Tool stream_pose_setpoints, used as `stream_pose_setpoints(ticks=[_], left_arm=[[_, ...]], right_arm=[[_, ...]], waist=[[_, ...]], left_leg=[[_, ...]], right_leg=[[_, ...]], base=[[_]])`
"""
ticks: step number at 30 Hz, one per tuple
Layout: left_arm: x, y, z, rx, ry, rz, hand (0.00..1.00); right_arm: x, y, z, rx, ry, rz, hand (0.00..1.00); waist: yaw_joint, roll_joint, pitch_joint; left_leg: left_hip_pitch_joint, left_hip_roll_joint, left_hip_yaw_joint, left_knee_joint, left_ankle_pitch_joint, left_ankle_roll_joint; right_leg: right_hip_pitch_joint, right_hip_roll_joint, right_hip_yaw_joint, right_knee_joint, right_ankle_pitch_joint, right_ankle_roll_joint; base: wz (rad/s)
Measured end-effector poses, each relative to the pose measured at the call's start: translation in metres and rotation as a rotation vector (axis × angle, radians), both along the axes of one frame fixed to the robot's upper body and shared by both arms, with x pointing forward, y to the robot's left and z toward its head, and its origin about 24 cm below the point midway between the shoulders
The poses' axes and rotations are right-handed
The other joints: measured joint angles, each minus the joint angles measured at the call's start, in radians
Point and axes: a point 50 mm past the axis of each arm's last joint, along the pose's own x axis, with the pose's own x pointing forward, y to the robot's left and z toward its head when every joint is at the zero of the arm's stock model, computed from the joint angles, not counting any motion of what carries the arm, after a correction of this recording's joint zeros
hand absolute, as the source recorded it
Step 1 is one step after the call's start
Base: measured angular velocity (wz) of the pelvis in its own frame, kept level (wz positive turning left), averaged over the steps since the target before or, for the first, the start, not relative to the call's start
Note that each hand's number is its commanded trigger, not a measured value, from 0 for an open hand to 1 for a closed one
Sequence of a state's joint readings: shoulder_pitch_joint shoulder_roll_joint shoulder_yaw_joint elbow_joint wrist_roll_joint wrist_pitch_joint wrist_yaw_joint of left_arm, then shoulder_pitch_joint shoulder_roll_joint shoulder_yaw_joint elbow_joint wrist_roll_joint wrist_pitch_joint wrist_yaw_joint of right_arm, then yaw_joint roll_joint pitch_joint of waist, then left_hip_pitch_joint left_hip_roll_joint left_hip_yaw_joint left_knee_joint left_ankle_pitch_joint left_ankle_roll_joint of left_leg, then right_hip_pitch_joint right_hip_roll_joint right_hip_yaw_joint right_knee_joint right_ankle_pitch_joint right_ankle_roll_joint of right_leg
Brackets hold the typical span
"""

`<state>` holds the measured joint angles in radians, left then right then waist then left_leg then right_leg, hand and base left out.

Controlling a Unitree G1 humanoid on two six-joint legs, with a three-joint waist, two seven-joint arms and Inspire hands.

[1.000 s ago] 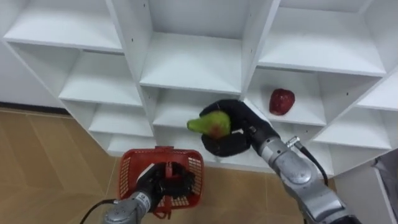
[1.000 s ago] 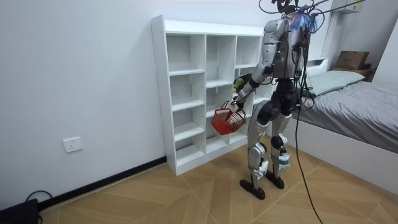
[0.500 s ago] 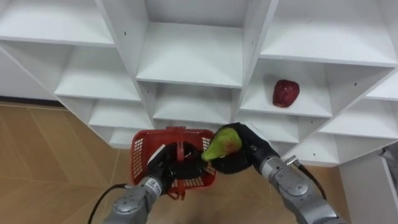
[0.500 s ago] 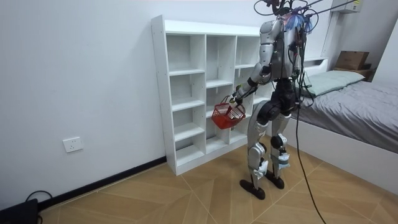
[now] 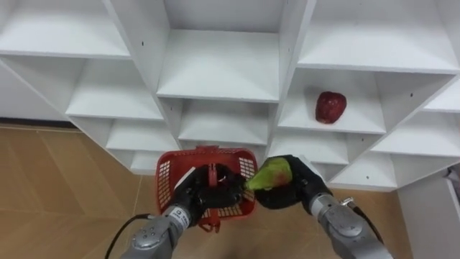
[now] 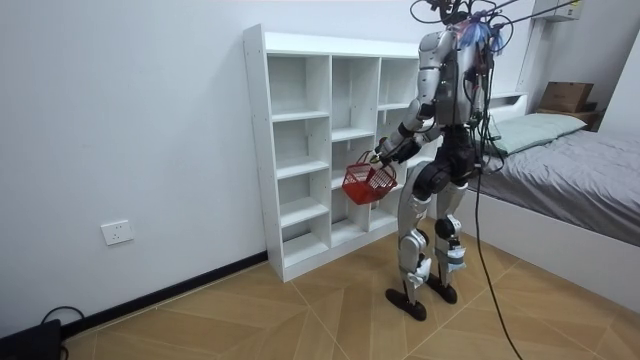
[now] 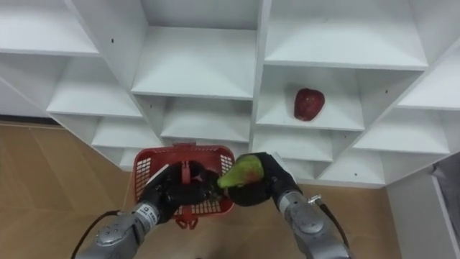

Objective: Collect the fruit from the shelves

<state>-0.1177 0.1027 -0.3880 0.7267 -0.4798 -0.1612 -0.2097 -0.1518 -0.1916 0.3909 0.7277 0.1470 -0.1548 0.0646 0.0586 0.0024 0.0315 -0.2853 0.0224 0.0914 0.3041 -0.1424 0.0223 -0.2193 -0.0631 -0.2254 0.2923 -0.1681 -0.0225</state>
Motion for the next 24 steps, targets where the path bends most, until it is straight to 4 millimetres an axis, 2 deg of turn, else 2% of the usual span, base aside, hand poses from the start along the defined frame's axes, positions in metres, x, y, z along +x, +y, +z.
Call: stream_pose_setpoints(ticks=[7, 16, 24], left_arm=[[0.0, 0.001, 0.0, -0.006, 0.002, 0.006, 1.0], [-0.002, 0.003, -0.002, -0.007, 0.014, -0.007, 1.0], [-0.005, 0.006, -0.006, 0.004, 0.029, -0.026, 1.0]], right_arm=[[-0.008, -0.012, -0.013, -0.09, 0.048, -0.041, 1.0], [-0.008, -0.016, -0.016, -0.177, 0.04, -0.06, 1.0], [-0.005, -0.017, -0.013, -0.298, -0.024, -0.066, 1.0]], waist=[[-0.001, -0.002, -0.0001], [-0.001, -0.016, 0.0], [-0.004, -0.018, 0.0009]], left_leg=[[-0.004, 0.0, 0.013, -0.004, 0.001, 0.001], [-0.002, 0.0, 0.016, -0.001, 0.001, 0.001], [-0.004, 0.001, 0.015, 0.007, 0.001, 0.001]], right_leg=[[-0.01, -0.001, 0.008, 0.002, 0.0, 0.001], [-0.009, -0.001, 0.01, 0.001, 0.0, 0.001], [-0.009, -0.001, 0.012, 0.001, -0.001, 0.001]], base=[[-0.04], [0.0], [0.0]])
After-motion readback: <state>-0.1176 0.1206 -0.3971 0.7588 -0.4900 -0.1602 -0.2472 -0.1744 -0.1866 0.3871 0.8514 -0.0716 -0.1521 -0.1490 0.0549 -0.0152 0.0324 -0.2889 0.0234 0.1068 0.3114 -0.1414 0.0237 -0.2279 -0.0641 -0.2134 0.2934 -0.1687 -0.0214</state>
